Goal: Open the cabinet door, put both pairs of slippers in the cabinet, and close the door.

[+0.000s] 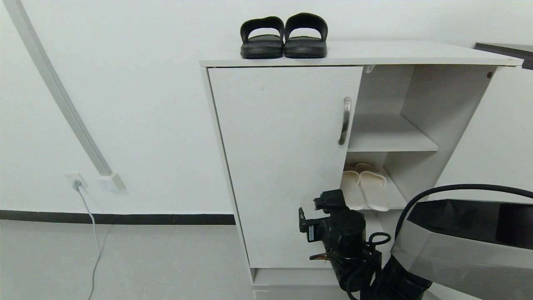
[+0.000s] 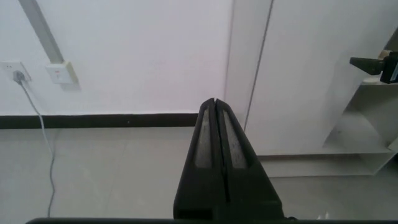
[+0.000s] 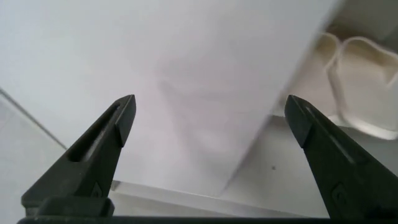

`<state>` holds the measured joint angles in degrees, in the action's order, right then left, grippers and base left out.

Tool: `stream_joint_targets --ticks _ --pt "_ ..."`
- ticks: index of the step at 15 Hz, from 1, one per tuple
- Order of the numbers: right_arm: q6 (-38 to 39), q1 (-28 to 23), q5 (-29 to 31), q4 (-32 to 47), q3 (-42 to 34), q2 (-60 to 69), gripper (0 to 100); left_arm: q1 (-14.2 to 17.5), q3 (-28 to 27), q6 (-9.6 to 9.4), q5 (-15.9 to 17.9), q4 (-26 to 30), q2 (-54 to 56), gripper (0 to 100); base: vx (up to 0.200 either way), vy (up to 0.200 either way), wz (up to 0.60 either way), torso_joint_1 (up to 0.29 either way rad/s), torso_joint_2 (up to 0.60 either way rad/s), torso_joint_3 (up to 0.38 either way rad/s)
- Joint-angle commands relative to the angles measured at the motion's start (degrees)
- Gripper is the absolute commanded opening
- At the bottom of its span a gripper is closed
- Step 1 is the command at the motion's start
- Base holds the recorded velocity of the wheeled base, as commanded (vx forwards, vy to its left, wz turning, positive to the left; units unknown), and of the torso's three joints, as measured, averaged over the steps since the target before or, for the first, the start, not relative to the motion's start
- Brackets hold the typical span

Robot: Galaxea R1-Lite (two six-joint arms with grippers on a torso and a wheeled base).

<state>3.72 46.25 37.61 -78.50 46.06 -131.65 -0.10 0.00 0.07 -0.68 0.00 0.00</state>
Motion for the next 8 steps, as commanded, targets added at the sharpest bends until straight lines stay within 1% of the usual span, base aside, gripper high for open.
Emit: stream_joint_targets --ticks 1,5,8 --pt "0.0 0.0 0.0 -0.1 -0.1 -0.2 100 0.0 0.0 0.01 0.0 0.0 -0.1 0 0.0 0.2 0.0 0.002 0.0 -0.002" --pt "0.0 -0.5 0.0 -0.8 -0.1 -0.2 100 0.0 0.0 0.01 0.0 0.0 -0.1 0 0.0 0.2 0.0 0.004 0.0 0.001" --pt "-0.4 -0.6 -0.4 -2.4 -0.9 -0.3 100 0.0 -0.1 0.01 0.0 0.0 -0.1 0 0.0 0.0 0.0 0.0 0.0 0.0"
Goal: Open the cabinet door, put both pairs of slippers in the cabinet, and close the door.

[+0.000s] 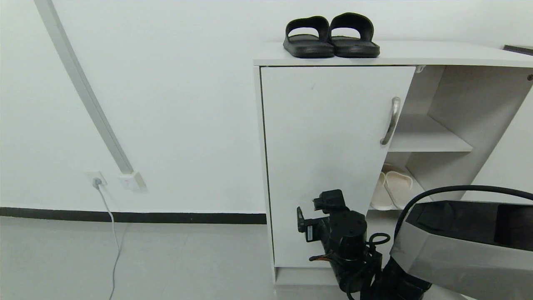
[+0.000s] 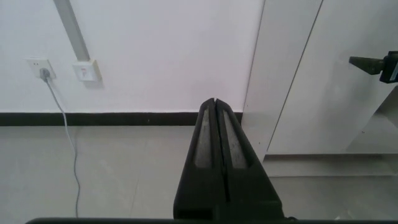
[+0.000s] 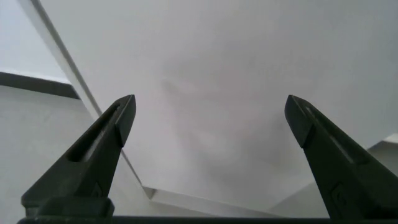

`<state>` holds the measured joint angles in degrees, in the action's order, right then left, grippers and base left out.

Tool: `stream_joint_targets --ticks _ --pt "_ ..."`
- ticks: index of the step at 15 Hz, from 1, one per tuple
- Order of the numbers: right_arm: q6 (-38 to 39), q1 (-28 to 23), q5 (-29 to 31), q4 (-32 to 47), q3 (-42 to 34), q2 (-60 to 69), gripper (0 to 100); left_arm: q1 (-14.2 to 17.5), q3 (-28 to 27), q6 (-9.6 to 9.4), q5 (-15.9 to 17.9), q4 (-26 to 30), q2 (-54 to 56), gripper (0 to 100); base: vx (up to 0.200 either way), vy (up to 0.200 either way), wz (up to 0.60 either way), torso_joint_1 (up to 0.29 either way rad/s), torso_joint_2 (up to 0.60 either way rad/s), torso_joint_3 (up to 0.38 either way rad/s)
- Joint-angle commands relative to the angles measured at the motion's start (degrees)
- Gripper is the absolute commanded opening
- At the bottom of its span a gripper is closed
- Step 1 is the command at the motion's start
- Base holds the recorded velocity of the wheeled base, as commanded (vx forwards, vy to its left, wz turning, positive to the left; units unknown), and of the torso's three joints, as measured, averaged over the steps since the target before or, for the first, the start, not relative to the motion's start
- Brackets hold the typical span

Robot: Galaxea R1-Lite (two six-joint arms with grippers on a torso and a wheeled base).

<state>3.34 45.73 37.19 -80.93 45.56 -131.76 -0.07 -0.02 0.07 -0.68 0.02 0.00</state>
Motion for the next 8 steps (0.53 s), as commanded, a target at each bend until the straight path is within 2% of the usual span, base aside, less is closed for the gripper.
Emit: stream_joint_targets --ticks 1,8 --pt "-0.4 -0.2 -0.2 -1.0 -1.0 -0.2 100 0.0 0.0 0.01 0.0 0.0 -0.1 0 0.0 0.0 0.0 0.0 0.0 0.0" --pt "-3.4 -0.2 -1.2 -2.7 -2.9 -0.3 100 0.0 0.0 0.01 0.0 0.0 -0.1 0 0.0 0.0 0.0 0.0 0.0 0.0"
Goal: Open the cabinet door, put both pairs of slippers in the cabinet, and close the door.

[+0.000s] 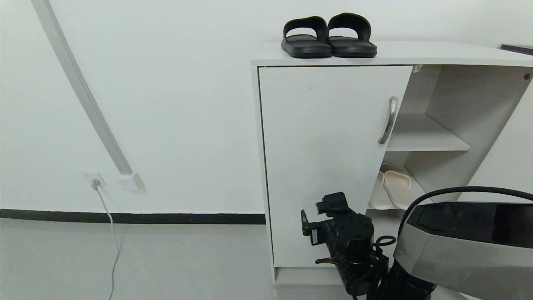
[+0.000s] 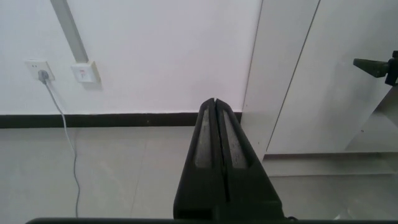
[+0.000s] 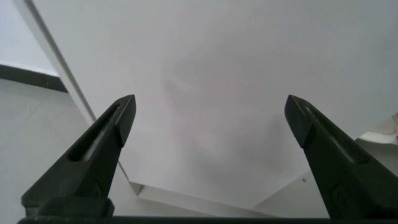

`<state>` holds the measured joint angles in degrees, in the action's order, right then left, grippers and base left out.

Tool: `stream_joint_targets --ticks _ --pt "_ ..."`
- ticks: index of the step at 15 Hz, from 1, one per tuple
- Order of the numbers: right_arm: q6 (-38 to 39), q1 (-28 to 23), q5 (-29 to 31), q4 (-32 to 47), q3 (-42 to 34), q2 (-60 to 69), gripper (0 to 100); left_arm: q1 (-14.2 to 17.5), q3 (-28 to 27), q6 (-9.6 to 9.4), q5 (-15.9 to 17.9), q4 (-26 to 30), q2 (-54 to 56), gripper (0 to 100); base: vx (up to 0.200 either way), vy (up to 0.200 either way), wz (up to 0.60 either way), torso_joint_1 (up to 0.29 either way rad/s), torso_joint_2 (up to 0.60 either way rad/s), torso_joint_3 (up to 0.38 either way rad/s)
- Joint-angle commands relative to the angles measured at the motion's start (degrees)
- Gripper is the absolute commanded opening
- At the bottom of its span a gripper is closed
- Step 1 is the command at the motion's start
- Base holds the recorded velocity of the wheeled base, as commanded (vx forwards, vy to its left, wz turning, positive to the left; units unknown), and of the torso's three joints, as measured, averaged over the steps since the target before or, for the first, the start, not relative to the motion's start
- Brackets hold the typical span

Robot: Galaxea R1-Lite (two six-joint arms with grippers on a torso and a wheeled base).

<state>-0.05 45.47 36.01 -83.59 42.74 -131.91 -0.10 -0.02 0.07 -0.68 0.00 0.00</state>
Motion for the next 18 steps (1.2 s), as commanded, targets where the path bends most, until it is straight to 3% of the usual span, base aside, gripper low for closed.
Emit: stream_joint_targets --ticks 1,8,18 --pt "-0.1 0.0 0.0 -0.1 0.0 -0.5 100 0.0 0.0 0.01 0.0 0.0 -0.1 0 0.0 0.0 0.0 0.0 0.0 0.0" --pt "-0.1 0.0 0.0 -0.1 0.2 -0.7 100 0.0 0.0 0.01 0.0 0.0 -0.1 0 0.0 0.0 0.0 0.0 0.0 0.0" --pt "-0.2 -0.8 0.0 -0.2 0.4 0.1 100 0.0 0.0 -0.16 0.1 0.0 -0.1 0 0.0 0.0 0.0 0.058 -0.39 -0.334"
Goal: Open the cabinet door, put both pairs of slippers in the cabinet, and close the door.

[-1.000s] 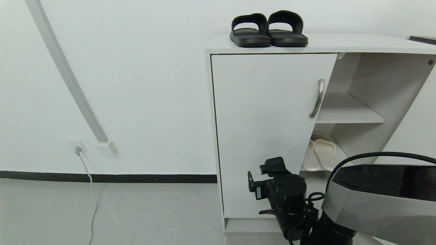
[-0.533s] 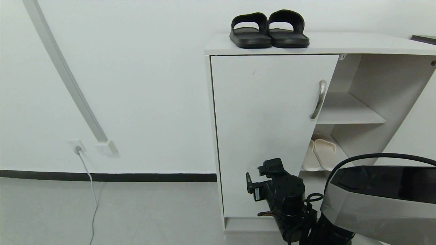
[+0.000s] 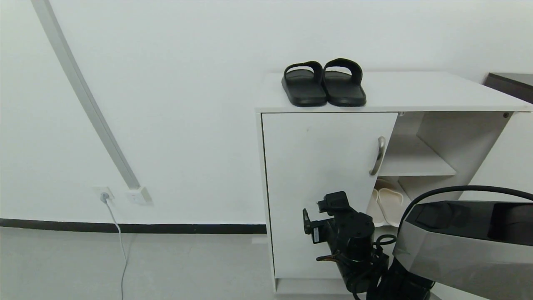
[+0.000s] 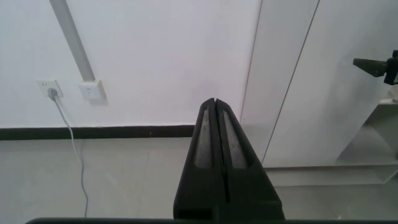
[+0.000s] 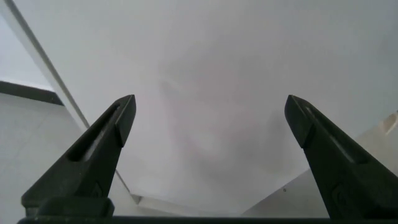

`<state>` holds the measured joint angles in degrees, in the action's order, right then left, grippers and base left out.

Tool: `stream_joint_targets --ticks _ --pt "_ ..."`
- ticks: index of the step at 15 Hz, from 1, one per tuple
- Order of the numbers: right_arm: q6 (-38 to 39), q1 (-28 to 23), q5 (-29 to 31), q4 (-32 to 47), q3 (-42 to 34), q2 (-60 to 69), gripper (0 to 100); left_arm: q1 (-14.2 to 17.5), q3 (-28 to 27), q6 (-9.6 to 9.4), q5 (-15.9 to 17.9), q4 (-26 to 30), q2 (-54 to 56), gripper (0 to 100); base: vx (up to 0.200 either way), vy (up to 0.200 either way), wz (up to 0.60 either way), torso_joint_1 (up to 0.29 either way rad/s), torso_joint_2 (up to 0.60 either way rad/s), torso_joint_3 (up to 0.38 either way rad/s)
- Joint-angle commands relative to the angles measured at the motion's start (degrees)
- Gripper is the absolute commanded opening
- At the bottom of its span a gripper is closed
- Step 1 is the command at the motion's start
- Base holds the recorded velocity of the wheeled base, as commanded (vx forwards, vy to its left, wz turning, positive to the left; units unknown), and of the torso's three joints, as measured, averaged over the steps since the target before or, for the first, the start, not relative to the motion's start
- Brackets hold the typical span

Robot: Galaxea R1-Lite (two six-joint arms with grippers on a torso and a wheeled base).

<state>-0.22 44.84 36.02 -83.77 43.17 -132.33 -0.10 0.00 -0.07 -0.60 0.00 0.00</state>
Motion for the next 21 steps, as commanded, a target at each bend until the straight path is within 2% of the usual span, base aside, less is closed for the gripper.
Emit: stream_joint_targets --ticks 1,9,21 --pt "0.0 -0.5 0.0 0.0 0.0 0.5 100 0.0 0.0 -0.01 0.0 0.0 -0.1 0 0.0 0.0 0.0 0.105 -0.47 -0.349" --pt "0.0 -0.6 0.0 0.1 0.1 0.4 100 0.0 0.0 -0.01 0.0 0.0 -0.1 0 0.0 0.0 0.0 0.159 -0.48 -0.322" --pt "-0.7 -0.6 0.0 0.0 0.8 0.4 100 0.0 0.0 -0.01 0.0 0.0 -0.1 0 0.0 0.0 0.0 0.224 -0.54 -0.32"
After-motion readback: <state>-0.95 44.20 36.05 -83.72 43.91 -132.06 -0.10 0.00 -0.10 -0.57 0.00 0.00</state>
